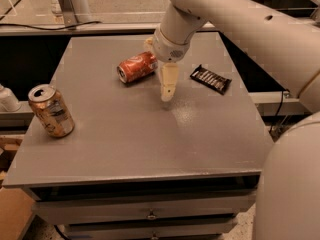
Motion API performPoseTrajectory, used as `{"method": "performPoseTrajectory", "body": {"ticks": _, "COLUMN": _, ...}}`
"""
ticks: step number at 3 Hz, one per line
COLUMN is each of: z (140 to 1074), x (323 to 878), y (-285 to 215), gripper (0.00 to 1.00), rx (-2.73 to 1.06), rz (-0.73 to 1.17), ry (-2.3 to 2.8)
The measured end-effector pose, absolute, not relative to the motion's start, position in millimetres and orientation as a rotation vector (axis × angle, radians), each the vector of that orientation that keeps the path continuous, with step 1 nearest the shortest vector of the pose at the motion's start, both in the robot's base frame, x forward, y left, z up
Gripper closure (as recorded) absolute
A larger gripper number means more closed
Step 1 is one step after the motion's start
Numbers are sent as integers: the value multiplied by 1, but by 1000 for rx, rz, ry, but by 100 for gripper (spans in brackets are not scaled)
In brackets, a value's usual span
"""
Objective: Knock coke can over
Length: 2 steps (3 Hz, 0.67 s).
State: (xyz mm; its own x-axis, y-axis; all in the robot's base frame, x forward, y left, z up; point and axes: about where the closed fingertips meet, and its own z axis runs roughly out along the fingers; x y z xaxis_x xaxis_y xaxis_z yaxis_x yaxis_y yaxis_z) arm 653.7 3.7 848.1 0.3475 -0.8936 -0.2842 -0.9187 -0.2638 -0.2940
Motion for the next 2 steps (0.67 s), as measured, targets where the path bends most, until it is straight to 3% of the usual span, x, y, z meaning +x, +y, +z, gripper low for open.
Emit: {"method": "performPoseTrajectory", "body": {"ticks": 2, "z": 852, "x": 652, "y": -14, "gripper": 0, "rx": -2098, "rz": 138, "ry": 1642}}
